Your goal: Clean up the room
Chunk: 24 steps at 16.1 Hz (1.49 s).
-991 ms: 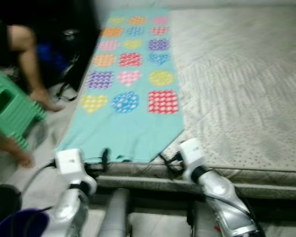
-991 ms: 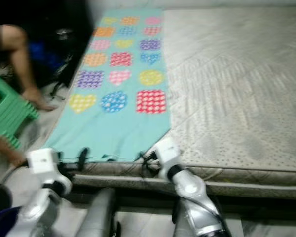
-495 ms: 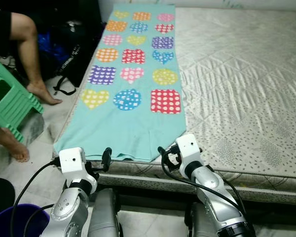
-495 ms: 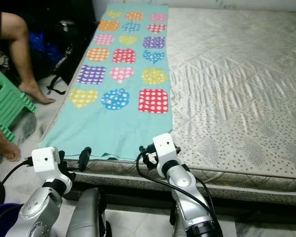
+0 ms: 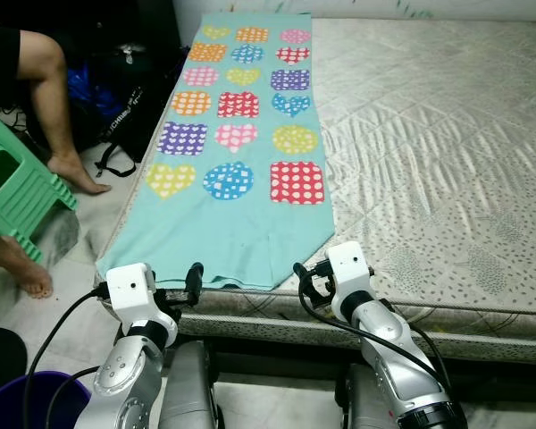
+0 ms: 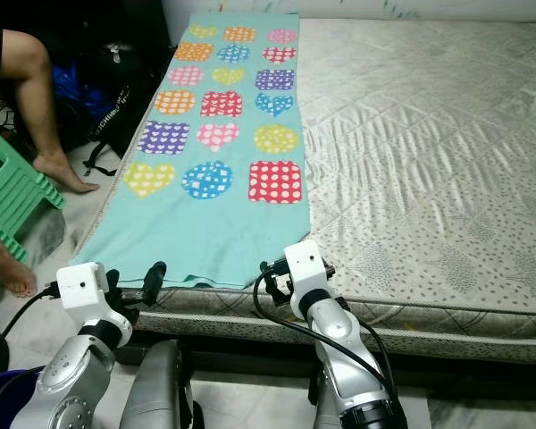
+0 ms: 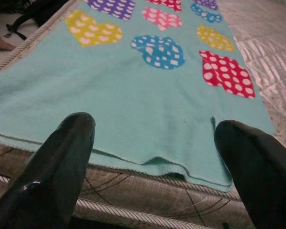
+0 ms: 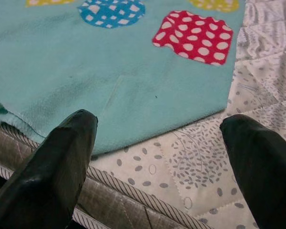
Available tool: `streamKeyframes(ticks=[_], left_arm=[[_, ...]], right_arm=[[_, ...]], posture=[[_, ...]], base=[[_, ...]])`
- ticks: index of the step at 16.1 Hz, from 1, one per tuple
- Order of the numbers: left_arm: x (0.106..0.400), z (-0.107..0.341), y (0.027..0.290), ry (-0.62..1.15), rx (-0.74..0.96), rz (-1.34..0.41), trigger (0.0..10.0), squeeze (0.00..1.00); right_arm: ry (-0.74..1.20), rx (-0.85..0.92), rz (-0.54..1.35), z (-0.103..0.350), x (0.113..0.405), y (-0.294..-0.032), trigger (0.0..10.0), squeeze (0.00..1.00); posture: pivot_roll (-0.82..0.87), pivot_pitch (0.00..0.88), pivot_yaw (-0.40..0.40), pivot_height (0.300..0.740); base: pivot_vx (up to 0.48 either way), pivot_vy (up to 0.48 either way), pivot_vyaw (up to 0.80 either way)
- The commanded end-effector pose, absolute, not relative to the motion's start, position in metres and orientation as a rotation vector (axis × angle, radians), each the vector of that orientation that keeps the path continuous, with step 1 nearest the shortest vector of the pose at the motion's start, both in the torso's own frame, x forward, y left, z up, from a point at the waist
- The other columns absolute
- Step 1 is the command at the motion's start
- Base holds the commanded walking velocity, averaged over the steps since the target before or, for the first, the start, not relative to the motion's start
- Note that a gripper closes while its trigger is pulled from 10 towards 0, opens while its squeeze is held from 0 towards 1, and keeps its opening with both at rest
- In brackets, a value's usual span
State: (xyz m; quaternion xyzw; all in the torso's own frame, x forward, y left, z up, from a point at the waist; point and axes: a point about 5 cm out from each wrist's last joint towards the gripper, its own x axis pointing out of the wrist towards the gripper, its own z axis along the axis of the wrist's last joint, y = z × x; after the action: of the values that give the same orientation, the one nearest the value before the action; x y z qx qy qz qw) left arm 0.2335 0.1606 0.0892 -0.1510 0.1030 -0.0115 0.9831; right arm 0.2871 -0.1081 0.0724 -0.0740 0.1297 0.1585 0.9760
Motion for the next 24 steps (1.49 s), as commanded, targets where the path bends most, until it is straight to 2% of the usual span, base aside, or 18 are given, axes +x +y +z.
streamKeyframes(ticks=[1, 7, 15, 18, 20, 24], left_arm=[[0.232, 0.087, 0.165, 0.221, -0.296, -0.014, 10.0, 0.0], [0.234, 0.087, 0.164, 0.222, -0.289, -0.014, 10.0, 0.0], [0.234, 0.088, 0.164, 0.21, -0.291, -0.016, 10.0, 0.0], [0.236, 0.09, 0.162, 0.207, -0.288, -0.005, 10.0, 0.0], [0.239, 0.095, 0.163, 0.194, -0.286, 0.002, 10.0, 0.0], [0.242, 0.102, 0.162, 0.175, -0.288, -0.003, 10.0, 0.0]], right_arm=[[0.283, -0.135, 0.316, 0.067, 0.285, -0.107, 10.0, 0.0], [0.29, -0.134, 0.31, 0.066, 0.286, -0.108, 10.0, 0.0], [0.282, -0.131, 0.297, 0.067, 0.287, -0.108, 10.0, 0.0], [0.23, -0.073, 0.193, 0.074, 0.299, -0.107, 10.0, 0.0], [0.249, -0.028, 0.119, 0.07, 0.311, -0.098, 10.0, 0.0], [0.264, 0.035, 0.08, 0.056, 0.317, -0.08, 10.0, 0.0]], posture=[[-0.03, 0.108, 0.052, 0.58], [-0.03, 0.11, 0.051, 0.58], [-0.03, 0.111, 0.053, 0.58], [0.01, 0.109, 0.056, 0.58], [0.05, 0.109, 0.059, 0.58], [0.12, 0.112, 0.07, 0.58]], base=[[0.0, 0.48, 0.0], [0.0, 0.447, 0.0], [0.0, 0.0, 0.0], [0.0, 0.0, 0.0], [0.0, 0.0, 0.0], [0.0, 0.0, 0.0]])
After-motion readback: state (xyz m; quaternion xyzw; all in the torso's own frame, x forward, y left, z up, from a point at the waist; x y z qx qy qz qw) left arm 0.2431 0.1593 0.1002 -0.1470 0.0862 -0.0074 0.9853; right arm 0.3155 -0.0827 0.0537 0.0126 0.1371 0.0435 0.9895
